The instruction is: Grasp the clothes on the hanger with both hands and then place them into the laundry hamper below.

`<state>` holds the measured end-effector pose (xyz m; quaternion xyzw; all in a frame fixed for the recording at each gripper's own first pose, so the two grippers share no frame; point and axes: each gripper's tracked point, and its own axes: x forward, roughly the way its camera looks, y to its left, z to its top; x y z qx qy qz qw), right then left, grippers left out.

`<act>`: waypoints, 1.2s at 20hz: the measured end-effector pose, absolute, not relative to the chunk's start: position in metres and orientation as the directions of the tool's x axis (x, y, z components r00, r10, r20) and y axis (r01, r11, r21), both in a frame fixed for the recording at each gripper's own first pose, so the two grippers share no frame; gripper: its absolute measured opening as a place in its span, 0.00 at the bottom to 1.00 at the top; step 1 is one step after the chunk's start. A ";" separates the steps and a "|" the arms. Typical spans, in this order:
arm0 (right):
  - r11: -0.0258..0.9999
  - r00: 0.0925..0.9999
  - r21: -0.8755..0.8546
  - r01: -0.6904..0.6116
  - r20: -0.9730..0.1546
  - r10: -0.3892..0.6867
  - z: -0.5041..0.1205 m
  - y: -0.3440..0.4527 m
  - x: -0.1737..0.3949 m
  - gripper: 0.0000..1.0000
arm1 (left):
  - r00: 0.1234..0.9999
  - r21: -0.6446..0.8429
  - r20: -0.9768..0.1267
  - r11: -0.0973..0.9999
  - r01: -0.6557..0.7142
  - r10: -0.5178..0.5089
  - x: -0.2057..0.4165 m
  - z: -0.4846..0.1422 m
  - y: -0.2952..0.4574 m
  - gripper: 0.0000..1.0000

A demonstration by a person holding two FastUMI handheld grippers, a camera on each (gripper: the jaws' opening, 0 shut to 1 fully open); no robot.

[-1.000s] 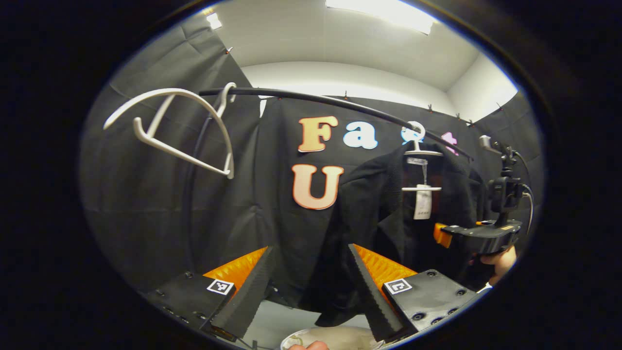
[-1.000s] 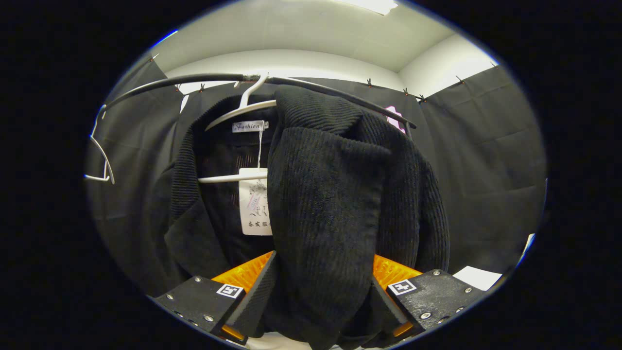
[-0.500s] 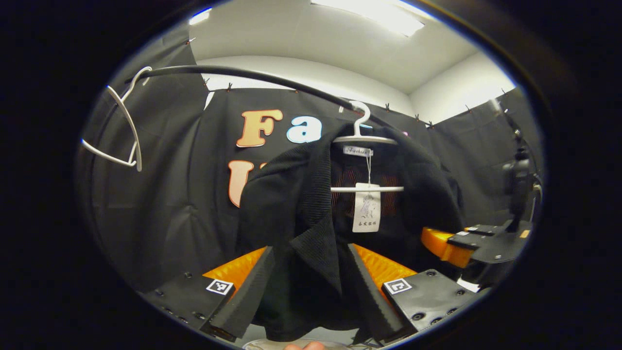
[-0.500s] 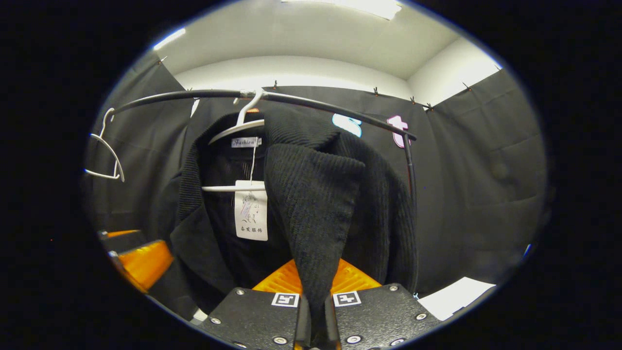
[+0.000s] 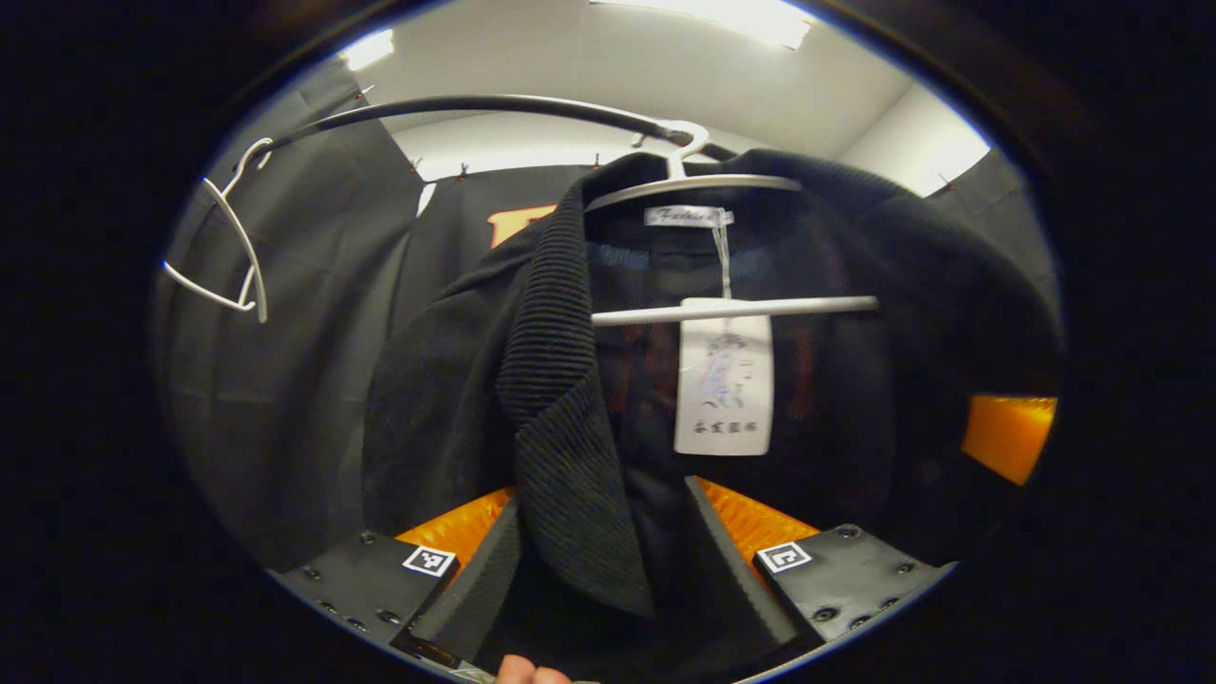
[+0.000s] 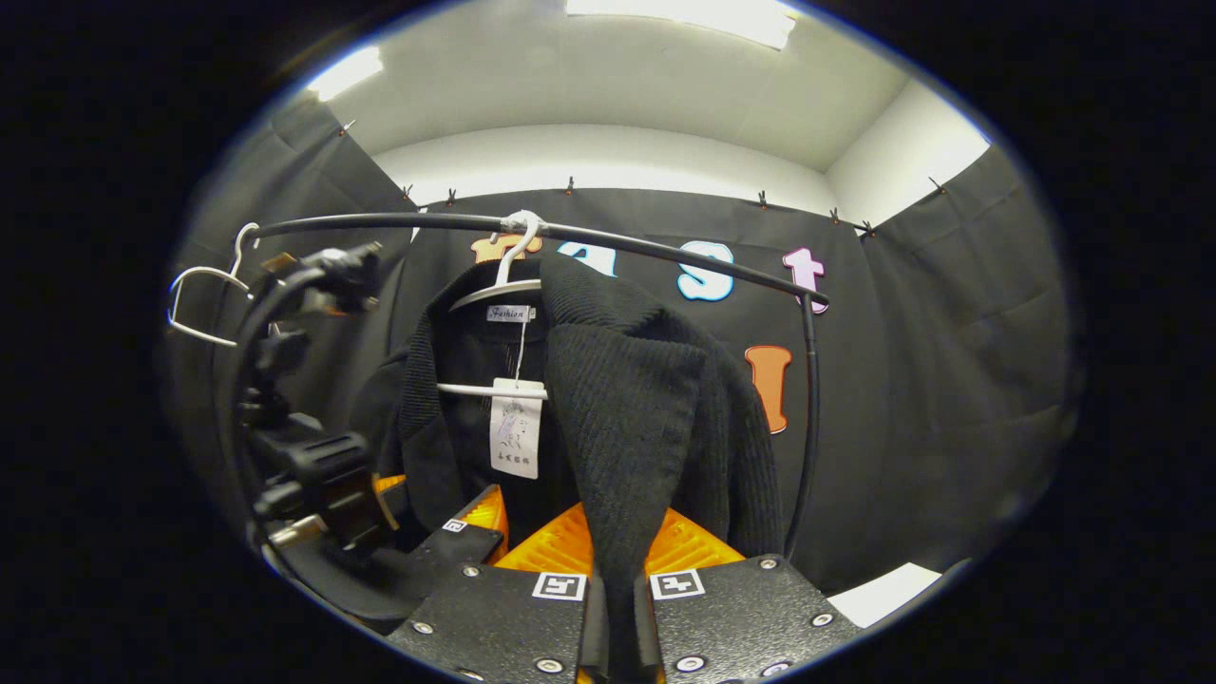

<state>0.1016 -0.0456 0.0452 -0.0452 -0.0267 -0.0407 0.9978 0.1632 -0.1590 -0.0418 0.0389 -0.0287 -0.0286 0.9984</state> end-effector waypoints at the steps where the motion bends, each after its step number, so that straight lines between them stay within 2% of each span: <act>1: 0.994 0.996 -0.083 0.076 0.059 -0.071 0.045 -0.047 0.101 0.11 | 0.998 0.092 0.067 0.996 -0.003 -0.003 0.172 -0.042 -0.146 0.98; 2: 0.994 0.996 -0.081 0.072 0.062 -0.067 0.046 -0.049 0.101 0.11 | 0.997 0.103 0.072 0.994 -0.044 0.037 0.178 -0.042 -0.136 0.98; 3: 0.994 0.996 -0.081 0.071 0.062 -0.066 0.046 -0.051 0.100 0.18 | 0.995 0.114 0.077 0.991 -0.072 0.064 0.182 -0.042 -0.126 0.96; 4: 0.994 0.996 -0.079 0.070 0.062 -0.066 0.046 -0.052 0.099 0.11 | 0.992 0.127 0.084 0.987 -0.100 0.090 0.183 -0.041 -0.114 0.97; 5: 0.995 0.996 -0.075 0.072 0.062 -0.068 0.045 -0.054 0.097 0.18 | 0.989 0.133 0.092 0.983 -0.127 0.115 0.184 -0.041 -0.098 0.97; 6: 0.995 0.996 -0.070 0.071 0.061 -0.066 0.043 -0.054 0.097 0.18 | 0.986 0.124 0.098 0.981 -0.147 0.136 0.184 -0.039 -0.085 0.97; 7: 0.996 0.996 -0.063 0.070 0.064 -0.066 0.043 -0.056 0.096 0.13 | 0.982 0.106 0.104 0.980 -0.168 0.157 0.186 -0.037 -0.072 0.97; 8: 0.995 0.994 -0.059 0.080 0.076 -0.075 0.043 -0.061 0.096 0.13 | 0.979 0.087 0.110 0.979 -0.184 0.174 0.188 -0.033 -0.061 0.99; 9: 0.994 0.993 -0.059 0.090 0.083 -0.085 0.043 -0.063 0.094 0.13 | 0.977 0.076 0.112 0.979 -0.190 0.180 0.186 -0.030 -0.053 0.96; 11: 0.996 0.995 -0.058 0.063 0.078 -0.059 0.041 -0.057 0.092 0.11 | 0.978 0.092 0.122 0.979 -0.180 0.168 0.187 -0.019 -0.041 0.98; 12: 0.997 0.996 -0.056 0.049 0.071 -0.045 0.040 -0.054 0.093 0.08 | 0.978 0.111 0.133 0.978 -0.178 0.163 0.187 -0.011 -0.035 0.94; 13: 0.998 0.997 -0.055 0.042 0.066 -0.038 0.039 -0.052 0.093 0.00 | 0.980 0.131 0.136 0.977 -0.165 0.147 0.186 -0.006 -0.033 0.95; 14: 0.998 0.998 -0.050 0.033 0.064 -0.029 0.040 -0.050 0.091 0.05 | 0.984 0.141 0.139 0.981 -0.135 0.115 0.186 -0.001 -0.034 0.82; 17: 0.999 0.993 -0.026 0.035 0.118 -0.032 0.057 -0.052 0.081 0.04 | 0.993 0.144 0.114 0.989 -0.041 0.024 0.176 0.017 -0.036 0.41; 19: 0.997 0.987 -0.037 0.062 0.154 -0.055 0.071 -0.061 0.068 0.03 | 0.992 0.106 0.124 0.994 -0.015 0.002 0.162 0.030 -0.032 0.14; 22: 0.993 0.975 -0.067 0.098 0.209 -0.082 0.100 -0.074 0.059 0.03 | 0.993 0.070 0.107 0.997 0.041 -0.048 0.151 0.042 -0.034 0.16; 24: 0.988 0.970 -0.090 0.124 0.221 -0.102 0.120 -0.087 0.062 0.03 | 0.985 0.056 0.108 0.990 0.128 -0.134 0.148 0.048 -0.048 0.14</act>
